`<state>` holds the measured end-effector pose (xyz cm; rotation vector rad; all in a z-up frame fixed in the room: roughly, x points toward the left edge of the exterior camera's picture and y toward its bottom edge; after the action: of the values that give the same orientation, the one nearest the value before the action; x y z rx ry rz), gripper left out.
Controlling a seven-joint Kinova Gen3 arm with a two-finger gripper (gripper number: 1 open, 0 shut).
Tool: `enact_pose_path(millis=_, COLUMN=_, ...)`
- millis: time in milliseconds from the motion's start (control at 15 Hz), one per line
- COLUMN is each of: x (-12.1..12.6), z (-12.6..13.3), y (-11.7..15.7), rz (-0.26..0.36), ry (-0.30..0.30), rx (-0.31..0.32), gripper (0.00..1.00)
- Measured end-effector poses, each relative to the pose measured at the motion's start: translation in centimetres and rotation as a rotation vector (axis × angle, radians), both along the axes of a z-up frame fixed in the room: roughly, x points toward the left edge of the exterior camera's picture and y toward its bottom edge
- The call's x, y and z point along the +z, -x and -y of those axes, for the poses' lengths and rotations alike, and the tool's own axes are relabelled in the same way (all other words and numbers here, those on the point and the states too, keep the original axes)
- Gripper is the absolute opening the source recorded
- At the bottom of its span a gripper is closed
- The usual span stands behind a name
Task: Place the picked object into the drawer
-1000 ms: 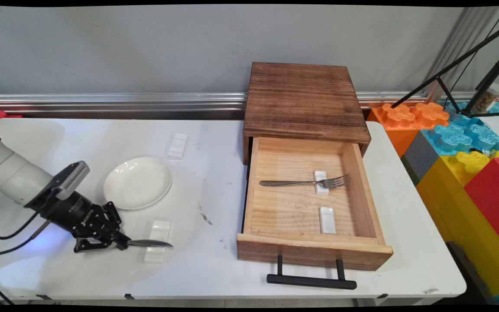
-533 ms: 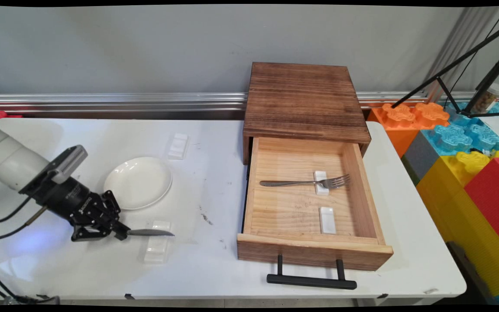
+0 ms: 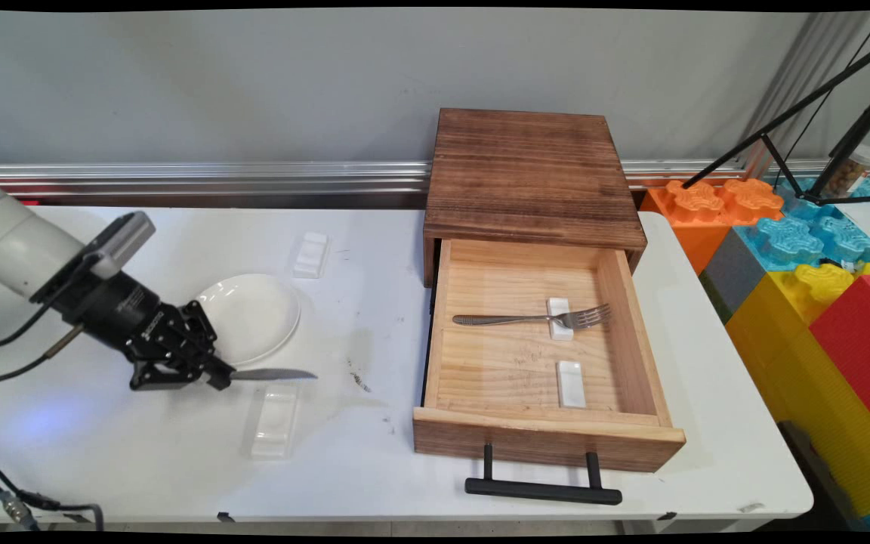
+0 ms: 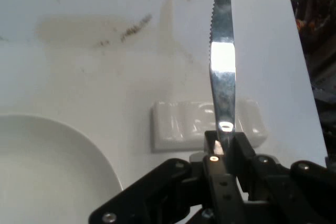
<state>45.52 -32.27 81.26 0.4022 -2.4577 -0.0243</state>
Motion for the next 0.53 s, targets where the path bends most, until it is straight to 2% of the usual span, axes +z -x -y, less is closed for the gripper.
enact_pose_path(millis=533, x=3.8, z=2.5, y=4.4, rz=-0.038, ry=0.046, rx=0.034, gripper=0.0)
